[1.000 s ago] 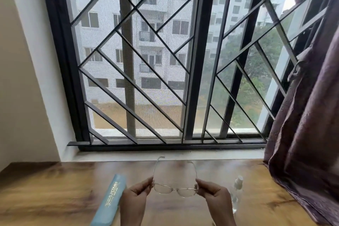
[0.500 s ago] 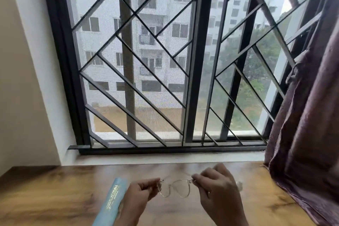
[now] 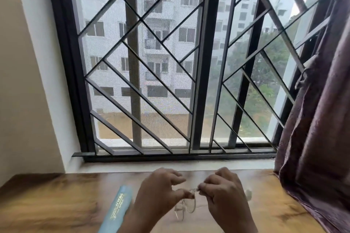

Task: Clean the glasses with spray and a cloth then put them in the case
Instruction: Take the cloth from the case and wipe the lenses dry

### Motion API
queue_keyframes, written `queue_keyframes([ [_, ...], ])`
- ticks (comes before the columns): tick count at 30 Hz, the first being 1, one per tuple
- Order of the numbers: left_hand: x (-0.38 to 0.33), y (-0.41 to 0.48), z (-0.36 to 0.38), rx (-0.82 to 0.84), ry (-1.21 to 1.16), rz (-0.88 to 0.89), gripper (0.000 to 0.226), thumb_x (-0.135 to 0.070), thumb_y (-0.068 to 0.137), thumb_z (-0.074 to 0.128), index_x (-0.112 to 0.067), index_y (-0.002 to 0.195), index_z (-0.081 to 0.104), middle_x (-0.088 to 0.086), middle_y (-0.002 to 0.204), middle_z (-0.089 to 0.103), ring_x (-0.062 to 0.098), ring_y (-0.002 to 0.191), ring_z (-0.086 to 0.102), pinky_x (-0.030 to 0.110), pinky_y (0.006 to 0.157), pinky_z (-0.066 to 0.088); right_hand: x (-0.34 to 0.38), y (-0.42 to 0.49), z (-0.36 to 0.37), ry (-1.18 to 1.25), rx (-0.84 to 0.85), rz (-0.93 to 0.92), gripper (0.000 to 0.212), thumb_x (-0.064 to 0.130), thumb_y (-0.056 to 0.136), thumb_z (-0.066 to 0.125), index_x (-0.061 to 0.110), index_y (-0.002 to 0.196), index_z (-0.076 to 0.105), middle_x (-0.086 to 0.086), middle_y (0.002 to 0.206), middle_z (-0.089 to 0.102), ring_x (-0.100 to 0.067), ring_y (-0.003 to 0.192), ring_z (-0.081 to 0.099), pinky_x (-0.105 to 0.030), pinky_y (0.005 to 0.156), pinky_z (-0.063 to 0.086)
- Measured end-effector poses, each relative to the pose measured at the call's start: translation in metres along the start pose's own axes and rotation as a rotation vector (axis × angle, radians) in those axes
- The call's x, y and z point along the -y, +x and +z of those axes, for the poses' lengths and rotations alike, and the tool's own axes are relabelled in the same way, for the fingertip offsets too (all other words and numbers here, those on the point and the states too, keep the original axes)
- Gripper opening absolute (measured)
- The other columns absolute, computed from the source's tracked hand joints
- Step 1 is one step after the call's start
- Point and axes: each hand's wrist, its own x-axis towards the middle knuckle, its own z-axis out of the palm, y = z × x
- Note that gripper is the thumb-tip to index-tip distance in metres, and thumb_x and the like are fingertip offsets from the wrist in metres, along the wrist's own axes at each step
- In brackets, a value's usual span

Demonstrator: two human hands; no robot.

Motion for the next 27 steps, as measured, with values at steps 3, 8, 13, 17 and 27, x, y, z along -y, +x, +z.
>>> queue_keyframes([
  [3,-0.018,0.004,0.006,0.002,0.31,0.154,0.042,-0.058,0.064,0.058,-0.037,0.098,0.068,-0.016,0.096,0.068,0.004,0.093,0.052,0.024,0.073,0.047,0.004,0.002,0.001,-0.017,-0.001,-0.006,0.003,0.027,0.058,0.073,0.026,0.059,0.069,0.016,0.057,0.059,-0.011,0.073,0.039,-0.026,0.063,0.038],
  [8,-0.013,0.004,0.024,-0.086,0.315,0.198,0.016,-0.046,0.051,0.067,-0.03,0.057,0.068,-0.014,0.049,0.057,0.005,0.05,0.053,0.019,0.039,0.041,0.006,0.005,0.002,-0.032,-0.054,-0.041,0.013,0.024,0.069,0.058,0.024,0.059,0.066,0.017,0.062,0.061,-0.012,0.076,0.041,-0.023,0.071,0.028],
  [13,-0.004,0.004,0.028,-0.349,0.183,0.219,0.009,-0.024,0.055,0.071,-0.025,0.063,0.066,-0.016,0.063,0.063,0.003,0.058,0.058,0.018,0.046,0.043,-0.003,0.002,-0.002,0.068,-0.262,0.019,0.022,0.028,0.079,0.057,0.022,0.091,0.074,0.009,0.094,0.071,-0.017,0.094,0.052,-0.029,0.086,0.039],
  [17,0.01,0.006,0.021,-0.622,-0.248,0.012,0.031,-0.012,0.056,0.074,-0.031,0.081,0.069,-0.03,0.063,0.064,-0.004,0.067,0.062,0.006,0.063,0.045,-0.01,-0.005,-0.018,0.303,-0.558,0.393,0.048,0.045,0.085,0.052,0.006,0.11,0.066,-0.001,0.104,0.066,-0.014,0.099,0.052,-0.018,0.094,0.038],
  [27,0.036,0.011,0.035,-0.699,-1.274,-0.462,0.046,0.028,0.07,0.052,-0.011,0.056,0.073,0.009,0.055,0.069,0.013,0.051,0.066,0.016,0.054,0.054,0.006,-0.032,0.014,0.845,-0.274,0.802,0.048,0.002,0.068,0.076,0.04,0.097,0.071,0.028,0.077,0.07,0.0,0.072,0.066,0.005,0.096,0.018],
])
